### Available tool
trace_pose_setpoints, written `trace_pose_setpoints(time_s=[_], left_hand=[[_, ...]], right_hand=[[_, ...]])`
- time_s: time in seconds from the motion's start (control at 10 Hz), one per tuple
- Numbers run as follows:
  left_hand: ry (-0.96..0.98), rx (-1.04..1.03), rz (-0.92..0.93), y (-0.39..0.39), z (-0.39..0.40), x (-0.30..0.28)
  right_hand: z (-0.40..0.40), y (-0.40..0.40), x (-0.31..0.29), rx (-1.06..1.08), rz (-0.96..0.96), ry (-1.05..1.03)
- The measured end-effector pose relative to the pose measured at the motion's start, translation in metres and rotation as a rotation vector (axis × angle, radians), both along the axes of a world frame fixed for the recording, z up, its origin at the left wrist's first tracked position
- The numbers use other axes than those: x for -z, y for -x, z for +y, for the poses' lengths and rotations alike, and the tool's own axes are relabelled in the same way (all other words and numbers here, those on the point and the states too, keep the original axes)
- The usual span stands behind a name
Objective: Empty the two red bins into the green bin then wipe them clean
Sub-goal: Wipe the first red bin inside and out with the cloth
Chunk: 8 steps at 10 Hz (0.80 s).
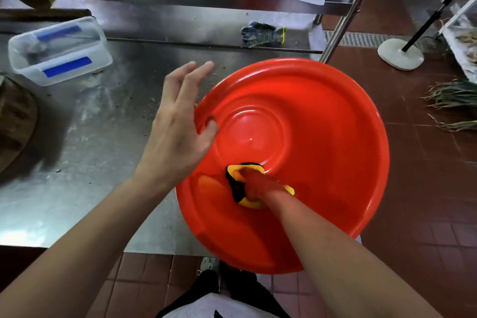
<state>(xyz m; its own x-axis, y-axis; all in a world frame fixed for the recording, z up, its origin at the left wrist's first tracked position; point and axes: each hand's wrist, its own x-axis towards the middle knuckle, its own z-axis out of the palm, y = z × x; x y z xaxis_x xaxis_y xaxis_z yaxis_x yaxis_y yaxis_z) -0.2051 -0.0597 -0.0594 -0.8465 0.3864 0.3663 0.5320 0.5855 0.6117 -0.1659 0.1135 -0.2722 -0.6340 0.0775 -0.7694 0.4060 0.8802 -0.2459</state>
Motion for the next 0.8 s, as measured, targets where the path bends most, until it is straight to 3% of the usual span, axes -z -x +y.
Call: trace_pose_setpoints(time_s=[0.1,0.3,0.5,0.7,0.8], left_hand=[[-0.073,-0.016,-0.036,-0.01,-0.008,0.006],[-0.044,0.009,-0.088,-0.022,-0.003,0.001],[-0.069,-0.065,-0.132,-0.01,-0.002,-0.001],[-0.108,-0.192,-0.292,-0.038,-0.02,0.017],[-0.072,-0.17,-0.405,-0.063,-0.033,0.027]], right_hand=[[0.003,0.001,0.004,-0.008,0.001,0.011],[0.01,0.006,0.01,-0.001,-0.049,0.042],[0.032,0.023,0.077,-0.041,-0.045,0.053],[0.03,0.013,0.015,-0.206,0.001,0.088],[0.035,0.012,0.002,-0.102,0.127,0.108]])
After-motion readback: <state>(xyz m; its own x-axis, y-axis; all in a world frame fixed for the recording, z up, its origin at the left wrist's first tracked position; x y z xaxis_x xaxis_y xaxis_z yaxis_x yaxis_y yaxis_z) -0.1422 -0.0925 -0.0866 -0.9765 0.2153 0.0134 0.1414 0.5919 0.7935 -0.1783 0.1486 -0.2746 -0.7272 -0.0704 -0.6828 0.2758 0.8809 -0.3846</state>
